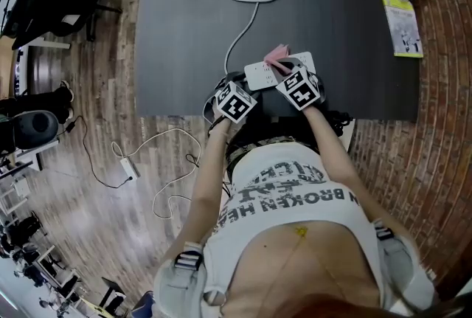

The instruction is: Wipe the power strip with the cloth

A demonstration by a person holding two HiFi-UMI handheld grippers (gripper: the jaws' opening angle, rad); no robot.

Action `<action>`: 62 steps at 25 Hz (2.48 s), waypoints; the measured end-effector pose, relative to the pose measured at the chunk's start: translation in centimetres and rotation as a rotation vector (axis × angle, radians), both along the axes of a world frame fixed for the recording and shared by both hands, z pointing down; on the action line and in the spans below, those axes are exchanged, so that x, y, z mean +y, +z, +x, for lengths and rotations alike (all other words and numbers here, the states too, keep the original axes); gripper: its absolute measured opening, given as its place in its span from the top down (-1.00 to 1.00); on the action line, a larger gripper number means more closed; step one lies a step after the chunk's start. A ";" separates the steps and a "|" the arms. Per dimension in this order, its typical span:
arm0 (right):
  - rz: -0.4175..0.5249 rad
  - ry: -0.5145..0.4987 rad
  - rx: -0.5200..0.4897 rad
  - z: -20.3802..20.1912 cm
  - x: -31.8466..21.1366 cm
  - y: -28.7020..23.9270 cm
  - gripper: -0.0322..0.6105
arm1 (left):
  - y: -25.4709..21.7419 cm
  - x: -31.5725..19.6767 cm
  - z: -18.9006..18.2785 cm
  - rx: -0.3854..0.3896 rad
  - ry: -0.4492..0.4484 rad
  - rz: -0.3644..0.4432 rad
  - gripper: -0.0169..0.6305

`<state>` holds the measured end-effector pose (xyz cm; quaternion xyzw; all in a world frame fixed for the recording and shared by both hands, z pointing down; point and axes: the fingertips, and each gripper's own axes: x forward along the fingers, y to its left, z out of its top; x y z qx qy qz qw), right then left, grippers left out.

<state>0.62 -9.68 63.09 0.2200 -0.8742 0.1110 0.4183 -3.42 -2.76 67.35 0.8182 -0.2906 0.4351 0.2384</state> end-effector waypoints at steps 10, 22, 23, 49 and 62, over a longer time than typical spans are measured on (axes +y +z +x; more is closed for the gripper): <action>0.007 0.012 0.003 0.7 -0.2 -0.1 0.85 | 0.1 -0.1 -0.1 -0.008 0.000 0.003 0.09; 0.012 0.059 0.004 3.1 -1.0 0.0 0.85 | 0.1 0.0 0.1 -0.021 -0.003 0.000 0.08; 0.012 0.063 0.005 3.3 -1.1 0.0 0.85 | 0.1 0.0 0.1 -0.022 -0.002 0.001 0.08; 0.014 0.141 0.009 6.1 -2.1 -0.1 0.85 | 0.2 0.0 0.1 -0.029 -0.001 -0.002 0.08; 0.037 0.194 0.001 7.9 -2.9 0.1 0.85 | 0.2 -0.1 0.1 -0.028 0.001 -0.001 0.08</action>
